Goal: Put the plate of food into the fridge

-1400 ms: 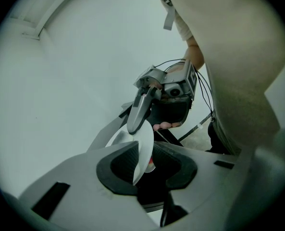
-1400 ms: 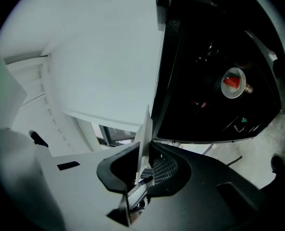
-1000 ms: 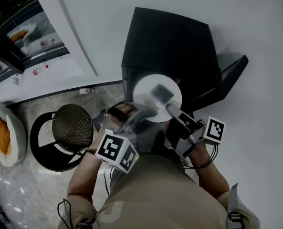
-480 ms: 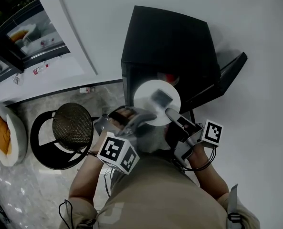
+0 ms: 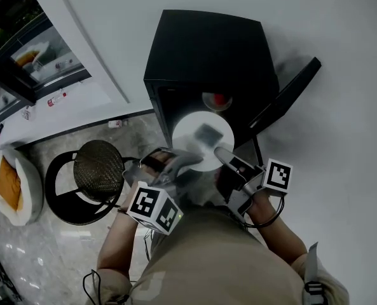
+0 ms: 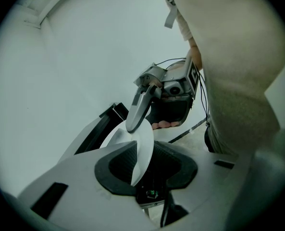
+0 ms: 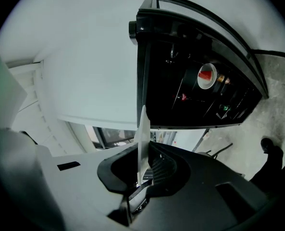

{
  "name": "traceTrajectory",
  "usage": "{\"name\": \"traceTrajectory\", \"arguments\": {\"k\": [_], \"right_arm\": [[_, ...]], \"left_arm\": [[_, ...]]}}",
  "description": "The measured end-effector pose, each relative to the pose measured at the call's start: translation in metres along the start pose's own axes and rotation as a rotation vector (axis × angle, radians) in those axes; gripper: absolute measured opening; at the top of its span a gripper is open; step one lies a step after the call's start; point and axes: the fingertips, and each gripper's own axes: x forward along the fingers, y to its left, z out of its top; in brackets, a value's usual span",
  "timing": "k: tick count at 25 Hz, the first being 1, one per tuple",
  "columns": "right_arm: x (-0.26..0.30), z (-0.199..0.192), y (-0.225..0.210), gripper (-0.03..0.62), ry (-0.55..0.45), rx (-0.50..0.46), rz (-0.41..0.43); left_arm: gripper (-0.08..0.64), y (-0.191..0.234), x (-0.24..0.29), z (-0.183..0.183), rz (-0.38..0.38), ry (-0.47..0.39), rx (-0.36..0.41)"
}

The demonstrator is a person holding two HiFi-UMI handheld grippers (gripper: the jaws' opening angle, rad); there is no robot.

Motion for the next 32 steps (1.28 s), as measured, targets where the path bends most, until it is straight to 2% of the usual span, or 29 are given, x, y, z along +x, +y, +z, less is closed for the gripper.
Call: {"name": "traceTrajectory", "arguments": {"k": [14, 27, 32], "right_arm": [[-0.059, 0.007, -0.012, 0.044, -0.006, 0.013, 0.002], [-0.083, 0.003, -0.017, 0.044, 0.02, 0.015, 0.019], [-0.089, 0.005, -0.018, 0.044, 0.016, 0.014, 0.019]], "left_arm": [[0.104, -0.033, 0.024, 0.043, -0.013, 0.031, -0.022], [0.11, -0.051, 0.027, 0.059, 0.019, 0.068, -0.067], [0.117, -0.05, 0.021, 0.061, 0.054, 0.065, -0.094]]}}
